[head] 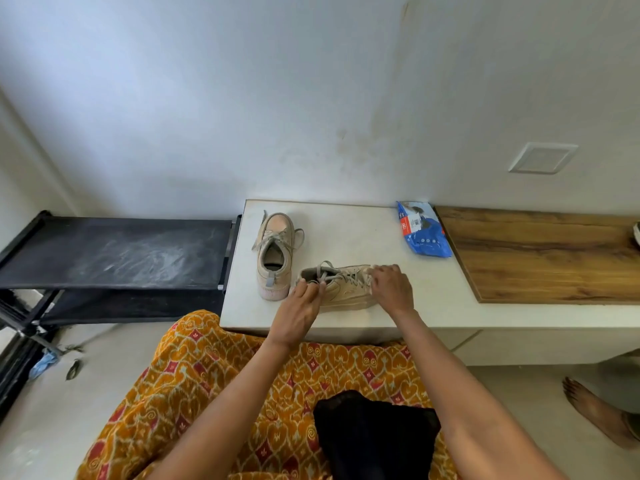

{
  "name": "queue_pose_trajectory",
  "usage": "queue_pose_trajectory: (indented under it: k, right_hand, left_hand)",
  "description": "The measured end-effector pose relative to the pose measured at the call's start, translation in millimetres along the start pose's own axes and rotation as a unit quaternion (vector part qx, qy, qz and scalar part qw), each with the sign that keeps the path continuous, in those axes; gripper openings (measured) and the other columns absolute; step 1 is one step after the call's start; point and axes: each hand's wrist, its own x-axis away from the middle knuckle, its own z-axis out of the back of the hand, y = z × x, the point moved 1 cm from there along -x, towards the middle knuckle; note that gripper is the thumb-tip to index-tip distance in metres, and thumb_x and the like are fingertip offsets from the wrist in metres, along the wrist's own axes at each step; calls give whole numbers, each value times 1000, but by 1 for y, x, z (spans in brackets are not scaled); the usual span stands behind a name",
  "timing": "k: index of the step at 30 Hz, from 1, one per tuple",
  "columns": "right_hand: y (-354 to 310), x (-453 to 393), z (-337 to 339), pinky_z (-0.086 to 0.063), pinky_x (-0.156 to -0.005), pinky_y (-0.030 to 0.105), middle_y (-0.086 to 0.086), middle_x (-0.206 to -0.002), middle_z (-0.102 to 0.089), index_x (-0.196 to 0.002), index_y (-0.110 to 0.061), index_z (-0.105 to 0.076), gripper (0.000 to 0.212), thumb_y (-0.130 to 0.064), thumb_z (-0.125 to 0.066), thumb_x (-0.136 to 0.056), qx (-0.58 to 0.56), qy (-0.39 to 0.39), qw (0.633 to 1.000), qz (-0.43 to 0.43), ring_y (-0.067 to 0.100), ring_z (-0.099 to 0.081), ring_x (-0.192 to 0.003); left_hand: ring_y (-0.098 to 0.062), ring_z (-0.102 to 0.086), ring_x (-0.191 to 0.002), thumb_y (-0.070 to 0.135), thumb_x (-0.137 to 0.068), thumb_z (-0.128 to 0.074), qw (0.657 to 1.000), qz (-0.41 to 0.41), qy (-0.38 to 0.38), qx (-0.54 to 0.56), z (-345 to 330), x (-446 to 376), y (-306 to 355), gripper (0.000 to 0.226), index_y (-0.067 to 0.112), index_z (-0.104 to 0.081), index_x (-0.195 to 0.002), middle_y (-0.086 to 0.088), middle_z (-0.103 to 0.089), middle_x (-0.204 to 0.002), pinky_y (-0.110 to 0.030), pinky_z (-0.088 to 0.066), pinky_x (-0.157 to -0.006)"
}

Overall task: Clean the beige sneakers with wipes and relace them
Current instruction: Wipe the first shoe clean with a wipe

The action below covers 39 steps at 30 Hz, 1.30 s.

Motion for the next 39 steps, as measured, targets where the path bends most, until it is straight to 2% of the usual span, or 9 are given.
queue_pose_trajectory:
  k: [2, 5, 8, 13, 19, 24, 31, 35, 39]
  right_hand:
    - [-2, 15, -7, -42, -93, 37, 0, -129, -60, -118, -17, -66, 32, -24, -45, -95, -24, 0, 999, 26, 23, -49, -121]
    - [14, 26, -3, -43, -87, 35, -3, -112, -69, -107, -17, -71, 25, -29, -56, -91, 16, 36, 997, 65, 21, -56, -110]
    - [21, 16, 2, -42, -71, 32, 3, -93, -71, -97, -12, -72, 16, -20, -59, -90, 61, 36, 996, 59, 24, -56, -96]
    - [-10, -12, -1, -44, -61, 32, 13, -86, -68, -86, -3, -73, 16, -6, -58, -88, -124, 35, 985, -117, 29, -62, -83]
    - [1, 10, 5, -47, -71, 34, 11, -90, -70, -90, -6, -74, 14, -10, -61, -88, -128, 10, 991, -23, 26, -62, -87]
    - [9, -19, 6, -47, -67, 30, 12, -98, -70, -97, -6, -74, 20, -5, -56, -89, -106, 65, 983, -136, 29, -64, -91]
    - [9, -4, -7, -37, -73, 35, 1, -83, -72, -92, -20, -76, 13, -23, -64, -88, -19, 73, 997, -23, 24, -56, -85]
    - [8, -20, -2, -34, -74, 35, 4, -88, -72, -96, -18, -75, 17, -22, -60, -91, 23, 79, 994, -70, 25, -55, -91]
    - [-22, -43, -5, -34, -80, 35, 5, -96, -72, -102, -18, -73, 20, -21, -55, -93, -41, 57, 994, -85, 26, -53, -98]
  left_hand:
    - [-35, -47, -106, 7, -84, -44, 999, 0, -36, -18, -7, 11, 8, 56, -9, -32, -136, -20, -58, -112, -41, -41, -103]
    - [-37, -51, -118, 24, -91, -34, 995, 16, -94, -32, -3, 11, 16, 58, -11, -30, -137, -24, -55, -125, -44, -24, -109]
    - [-34, -51, -120, 28, -93, -26, 994, 7, -103, -20, -5, 7, 9, 57, -6, -24, -138, -22, -54, -129, -44, -26, -109]
    - [-32, -53, -106, 22, -91, -28, 996, 3, -84, -12, -3, 7, 10, 53, -5, -42, -134, -17, -59, -112, -42, -39, -105]
    - [-23, -44, -90, 25, -92, -33, 998, -24, -49, 4, -2, 0, 4, 51, 5, -37, -139, -7, -47, -98, -45, -38, -104]
    - [-25, -47, -95, 27, -94, -32, 998, -35, -43, 1, -3, 3, 0, 53, 4, -30, -141, -9, -50, -103, -45, -38, -106]
    - [-27, -50, -98, 28, -94, -32, 999, -26, -41, 8, -12, 2, 1, 54, 4, -28, -142, -9, -51, -104, -47, -36, -107]
    - [-27, -49, -100, 28, -94, -32, 999, -39, -35, 15, -13, 3, -3, 56, 2, -26, -143, -9, -48, -107, -47, -35, -108]
    - [-26, -51, -99, 26, -93, -30, 999, -41, -31, -3, -13, 3, 1, 56, -1, -27, -143, -10, -46, -107, -46, -34, -109]
